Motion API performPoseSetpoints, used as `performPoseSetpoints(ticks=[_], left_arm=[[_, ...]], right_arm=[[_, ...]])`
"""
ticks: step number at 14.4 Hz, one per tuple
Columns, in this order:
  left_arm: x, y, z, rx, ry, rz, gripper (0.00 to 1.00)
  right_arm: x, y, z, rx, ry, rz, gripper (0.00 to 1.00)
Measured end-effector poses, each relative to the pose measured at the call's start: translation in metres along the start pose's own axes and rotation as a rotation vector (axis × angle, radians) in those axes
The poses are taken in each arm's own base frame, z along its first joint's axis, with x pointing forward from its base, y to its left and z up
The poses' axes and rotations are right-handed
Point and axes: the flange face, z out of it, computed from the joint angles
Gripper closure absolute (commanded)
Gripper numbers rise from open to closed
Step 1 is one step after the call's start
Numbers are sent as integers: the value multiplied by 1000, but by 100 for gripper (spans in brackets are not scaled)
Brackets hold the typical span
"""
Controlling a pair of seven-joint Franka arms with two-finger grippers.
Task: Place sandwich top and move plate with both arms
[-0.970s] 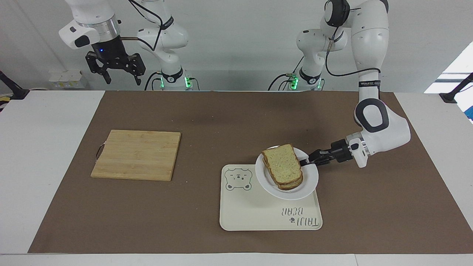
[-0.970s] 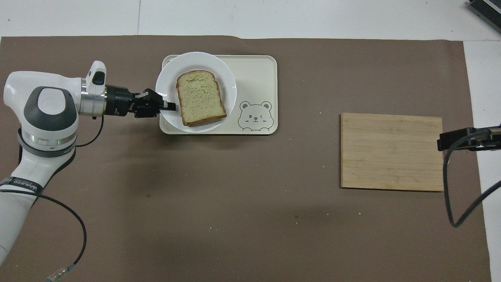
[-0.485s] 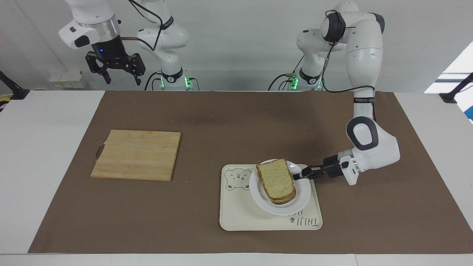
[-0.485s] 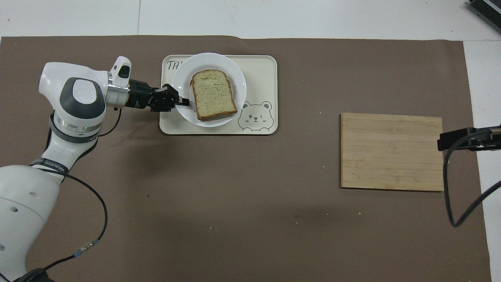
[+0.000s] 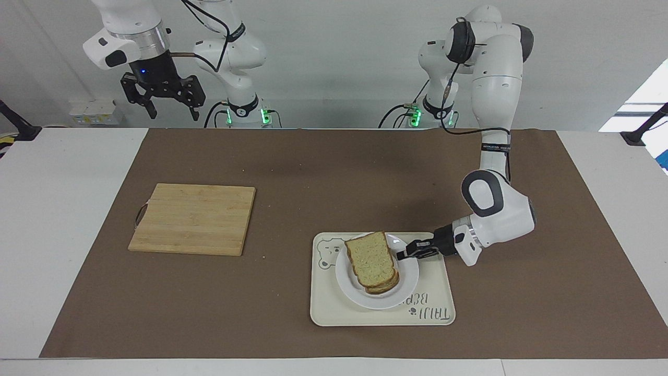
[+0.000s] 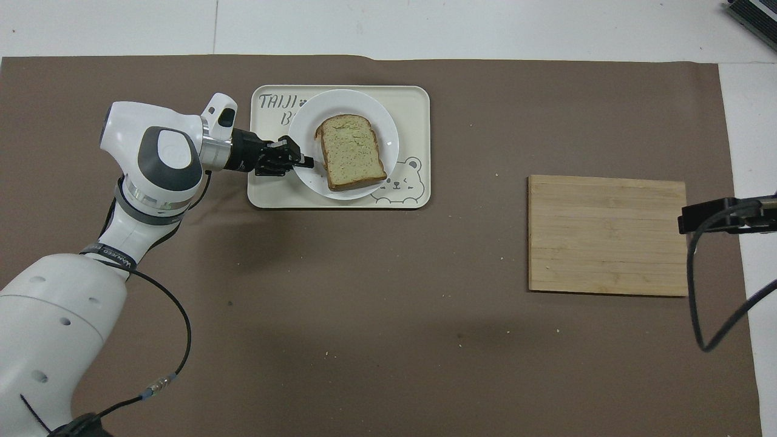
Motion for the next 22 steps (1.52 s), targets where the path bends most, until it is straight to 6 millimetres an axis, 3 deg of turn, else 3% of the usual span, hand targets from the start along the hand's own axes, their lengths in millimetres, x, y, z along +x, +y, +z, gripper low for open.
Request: performPoseSetpoints(ticks=[4, 7, 10, 18, 22], left_arm=[[1, -13, -19, -6, -43, -14, 0], [-1, -8, -67, 60, -65, 29, 0], [-14, 14, -118, 205, -66, 21, 0], [-51, 70, -214, 730, 28, 115, 0], [-79, 110, -267, 816, 99, 204, 0]], right_arm=[[0, 0, 0, 0, 0, 0, 0], [0, 0, 0, 0, 0, 0, 0], [0, 0, 0, 0, 0, 0, 0], [1, 0, 1, 0, -2, -15, 0], [10, 1, 4, -2, -4, -24, 0]])
